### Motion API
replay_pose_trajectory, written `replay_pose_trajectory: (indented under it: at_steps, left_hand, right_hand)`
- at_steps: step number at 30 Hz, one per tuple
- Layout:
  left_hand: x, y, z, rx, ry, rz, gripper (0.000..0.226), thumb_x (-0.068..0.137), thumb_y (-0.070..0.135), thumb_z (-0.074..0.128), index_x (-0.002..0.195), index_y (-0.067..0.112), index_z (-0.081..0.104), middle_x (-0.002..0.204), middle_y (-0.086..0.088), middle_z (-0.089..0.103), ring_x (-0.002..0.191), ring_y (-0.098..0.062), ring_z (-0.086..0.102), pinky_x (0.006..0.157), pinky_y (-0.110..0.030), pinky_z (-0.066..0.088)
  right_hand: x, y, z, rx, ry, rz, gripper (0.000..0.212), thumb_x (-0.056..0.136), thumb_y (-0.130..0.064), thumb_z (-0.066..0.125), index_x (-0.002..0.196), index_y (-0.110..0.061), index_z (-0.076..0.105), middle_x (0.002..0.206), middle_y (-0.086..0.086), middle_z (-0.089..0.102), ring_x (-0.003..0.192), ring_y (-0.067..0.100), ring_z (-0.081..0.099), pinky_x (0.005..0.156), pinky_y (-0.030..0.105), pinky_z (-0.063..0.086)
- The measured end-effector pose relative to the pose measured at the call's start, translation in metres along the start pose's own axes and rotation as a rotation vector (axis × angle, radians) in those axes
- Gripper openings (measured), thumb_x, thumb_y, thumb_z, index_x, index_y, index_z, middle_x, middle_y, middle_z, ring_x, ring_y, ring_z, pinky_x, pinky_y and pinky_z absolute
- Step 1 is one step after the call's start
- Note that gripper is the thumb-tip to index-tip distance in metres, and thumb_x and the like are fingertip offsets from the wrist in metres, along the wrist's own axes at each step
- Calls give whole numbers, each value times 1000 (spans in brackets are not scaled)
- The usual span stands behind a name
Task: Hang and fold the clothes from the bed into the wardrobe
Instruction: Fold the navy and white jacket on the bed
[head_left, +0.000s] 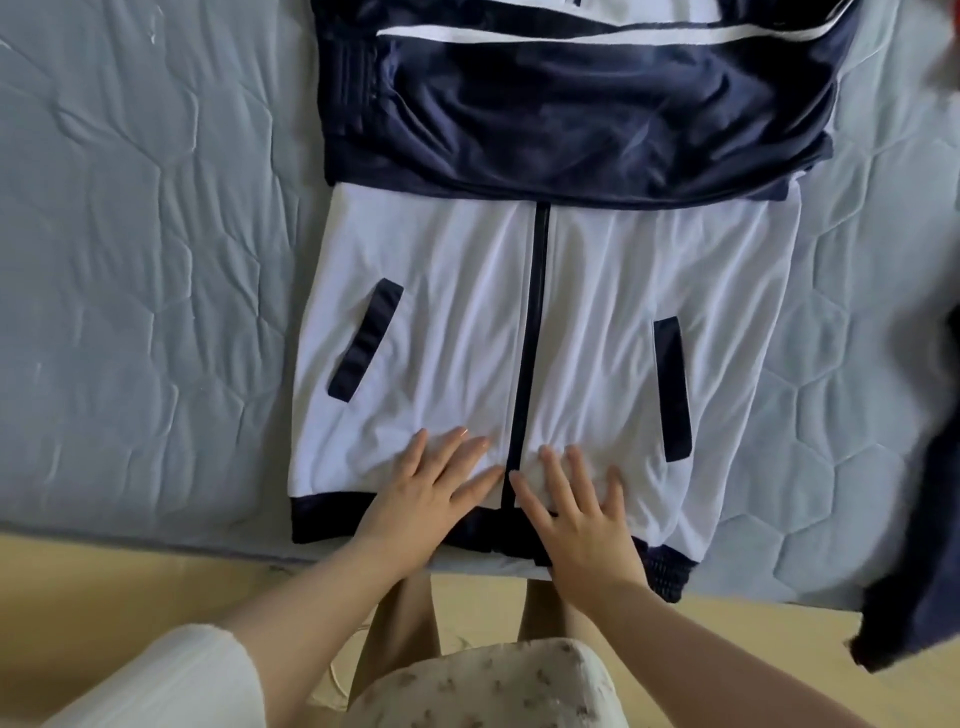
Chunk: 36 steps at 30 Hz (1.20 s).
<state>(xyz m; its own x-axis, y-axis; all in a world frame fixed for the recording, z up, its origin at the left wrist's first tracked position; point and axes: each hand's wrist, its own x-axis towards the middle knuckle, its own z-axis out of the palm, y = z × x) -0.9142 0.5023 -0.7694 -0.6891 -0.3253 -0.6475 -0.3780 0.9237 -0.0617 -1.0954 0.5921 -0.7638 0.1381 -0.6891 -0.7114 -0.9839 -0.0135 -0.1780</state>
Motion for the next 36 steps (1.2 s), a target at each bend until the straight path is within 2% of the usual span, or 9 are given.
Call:
replay_pose_trajectory:
  at_steps: [3,7,10,13,18,22,26,32,36]
  left_hand:
    - [-3,-6,-5,-105,33,47,95,66,33,73,146,24,22,152,-6,25,139,-30,26,111,-51,23]
    - [-10,-17,-15,-276,170,39,69,35,5,84,101,17,72,106,-9,69,97,-26,67,76,-37,57]
    - [-14,-23,-35,-362,62,-20,57,37,3,85,91,16,73,85,-4,69,70,-20,68,56,-27,55]
    - [-17,-35,-61,-551,-204,-29,43,82,-3,48,120,15,57,108,-8,61,92,-26,59,68,-30,46]
    - [-28,-53,-106,-682,-523,78,27,87,-5,34,95,11,54,74,0,42,61,-14,37,50,-24,28]
    - [-54,-50,-126,-776,-735,57,22,85,0,38,79,14,54,66,-3,46,55,-17,39,50,-26,29]
    - [-73,-54,-145,-902,-1011,32,20,86,5,44,81,19,58,65,-4,51,51,-19,43,49,-27,36]
    - [-50,-89,-190,-799,-792,35,26,86,7,49,111,9,55,70,0,49,55,-15,46,50,-24,37]
    - [-26,-129,-226,-683,-621,34,6,87,16,52,90,13,48,76,2,47,60,-12,43,51,-24,31]
  right_hand:
    - [-3,1,-2,1,7,8,83,89,-16,53,150,-22,-4,156,15,-12,141,43,-5,108,63,10]
    - [-9,6,-25,58,204,8,70,47,-4,84,114,-13,67,118,10,65,105,32,64,68,45,56]
    - [-14,1,-42,171,160,104,57,68,2,71,121,-16,58,120,3,61,109,26,60,77,42,51]
    - [-21,-1,-55,194,-15,153,43,86,0,49,124,-21,43,122,-1,55,117,24,48,92,37,37]
    - [-47,-4,-99,294,-252,145,35,88,1,38,114,-20,49,104,5,61,80,22,50,68,31,38]
    - [-71,-13,-120,298,-467,81,29,90,-5,39,111,-16,55,104,6,60,81,22,53,68,30,43]
    - [-90,-19,-129,351,-635,70,14,91,-11,41,88,-13,55,74,-1,50,68,17,48,63,24,38]
    - [-78,6,-172,301,-444,147,15,91,-15,43,99,-13,56,72,-3,47,71,19,50,64,26,41]
    - [-59,37,-214,261,-171,224,16,88,-20,44,103,-19,48,89,0,56,78,24,52,65,31,38]
